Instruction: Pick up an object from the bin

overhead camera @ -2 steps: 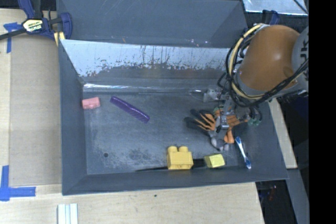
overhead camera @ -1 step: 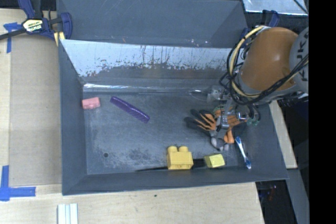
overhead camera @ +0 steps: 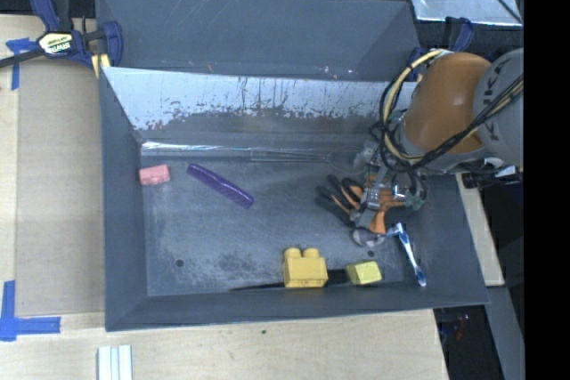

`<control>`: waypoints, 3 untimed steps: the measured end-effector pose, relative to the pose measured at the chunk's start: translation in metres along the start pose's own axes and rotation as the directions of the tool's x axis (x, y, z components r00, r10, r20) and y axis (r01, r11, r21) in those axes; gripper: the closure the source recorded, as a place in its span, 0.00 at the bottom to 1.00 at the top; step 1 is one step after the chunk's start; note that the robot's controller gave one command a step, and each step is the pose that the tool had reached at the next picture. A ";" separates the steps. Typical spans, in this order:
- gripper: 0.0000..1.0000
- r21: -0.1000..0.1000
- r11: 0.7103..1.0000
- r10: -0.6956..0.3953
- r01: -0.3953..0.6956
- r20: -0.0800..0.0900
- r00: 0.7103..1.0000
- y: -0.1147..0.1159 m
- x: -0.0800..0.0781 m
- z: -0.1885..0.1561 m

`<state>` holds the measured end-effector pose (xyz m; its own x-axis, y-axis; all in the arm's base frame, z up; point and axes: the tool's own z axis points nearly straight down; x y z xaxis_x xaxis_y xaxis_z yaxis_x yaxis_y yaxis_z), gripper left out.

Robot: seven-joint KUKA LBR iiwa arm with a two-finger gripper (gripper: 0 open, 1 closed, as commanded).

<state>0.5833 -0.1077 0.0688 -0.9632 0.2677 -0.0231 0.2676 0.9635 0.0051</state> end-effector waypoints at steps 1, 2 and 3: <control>1.00 0.001 0.990 -0.144 0.144 -0.006 0.990 0.013 0.018 -0.004; 1.00 0.001 0.990 -0.144 0.144 -0.006 0.990 0.013 0.018 -0.004; 1.00 0.001 0.990 -0.144 0.144 -0.006 0.990 0.013 0.018 -0.011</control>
Offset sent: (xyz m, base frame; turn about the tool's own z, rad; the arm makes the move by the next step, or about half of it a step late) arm 0.0000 0.0000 0.0000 0.0000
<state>0.5691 -0.0907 0.0792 -0.9918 0.1266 -0.0181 0.1266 0.9920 0.0012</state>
